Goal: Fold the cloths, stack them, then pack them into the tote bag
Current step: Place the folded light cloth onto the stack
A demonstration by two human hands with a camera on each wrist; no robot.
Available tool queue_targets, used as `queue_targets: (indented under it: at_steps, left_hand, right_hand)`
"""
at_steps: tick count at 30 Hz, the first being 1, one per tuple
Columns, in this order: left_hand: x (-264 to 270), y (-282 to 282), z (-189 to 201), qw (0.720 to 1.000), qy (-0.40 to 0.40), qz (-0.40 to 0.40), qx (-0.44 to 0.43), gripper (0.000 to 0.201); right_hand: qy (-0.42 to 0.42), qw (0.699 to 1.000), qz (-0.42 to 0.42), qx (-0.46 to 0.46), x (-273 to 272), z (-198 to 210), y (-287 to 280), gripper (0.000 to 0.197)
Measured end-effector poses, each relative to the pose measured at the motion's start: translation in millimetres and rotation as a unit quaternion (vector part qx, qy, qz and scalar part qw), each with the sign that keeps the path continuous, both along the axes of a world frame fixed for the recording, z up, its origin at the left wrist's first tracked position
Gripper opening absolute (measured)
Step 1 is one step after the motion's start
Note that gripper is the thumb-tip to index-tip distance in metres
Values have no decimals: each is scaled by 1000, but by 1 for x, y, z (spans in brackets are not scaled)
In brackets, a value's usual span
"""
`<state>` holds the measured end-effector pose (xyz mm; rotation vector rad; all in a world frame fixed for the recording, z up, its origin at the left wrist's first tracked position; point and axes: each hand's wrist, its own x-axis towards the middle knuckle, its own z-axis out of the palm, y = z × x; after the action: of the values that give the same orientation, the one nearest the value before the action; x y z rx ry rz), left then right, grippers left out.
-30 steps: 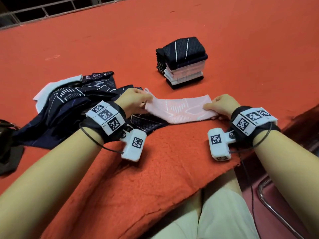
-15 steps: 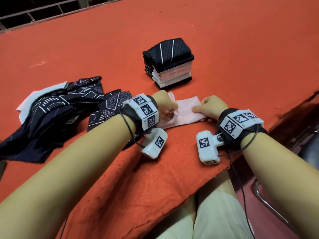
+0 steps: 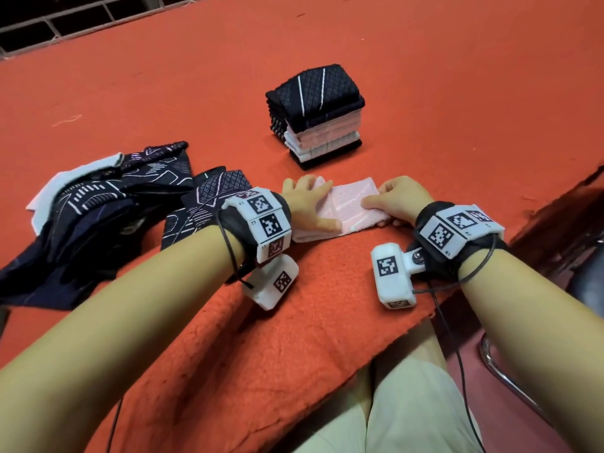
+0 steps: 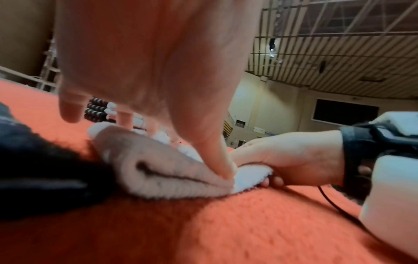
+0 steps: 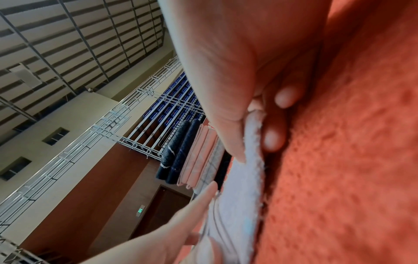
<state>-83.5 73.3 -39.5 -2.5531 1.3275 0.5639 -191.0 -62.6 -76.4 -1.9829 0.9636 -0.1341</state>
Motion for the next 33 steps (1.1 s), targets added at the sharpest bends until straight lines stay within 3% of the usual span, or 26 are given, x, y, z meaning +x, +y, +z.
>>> queue_targets:
  at_steps: [5,12,17,19,21,23,25,26,28,31,33]
  left_hand:
    - [3,2,-1,999,31,-8,22,97]
    - [2,3,-5,1000,0,-18,-2,93]
    - [4,9,-5,986,44,53,-150,80]
    - [14,13,-2,977,91,101,-165,79]
    - [25,21,1,946,219,146,-188,67]
    - [36,32,1,884,333,202,-260,56]
    - [42,39,2,815,404,266,-319,49]
    - [45,42,2,794,426,278,-332,47]
    - [48,42,-1,771,452,296,-338,39]
    - [51,39,-5,736,450,362,-352,14]
    - [54,35,-6,737,436,379,-351,21]
  right_hand:
    - [7,1000,3,5,-2,6,4,23]
    - [-130,990,-6,47,5,24,31,18]
    - [-146,989,22,29,22,32,55,12]
    - [-132,991,31,12,30,31,62,16]
    - [-108,993,48,-7,37,29,66,21]
    - [-91,994,61,-17,41,29,69,23]
    - [-74,993,76,-45,43,29,72,22]
    - [-67,992,87,-63,44,29,74,20]
    - [-54,988,108,-93,46,29,80,16]
    - [-18,981,140,-132,49,29,88,26]
    - [20,971,177,-161,48,27,89,30]
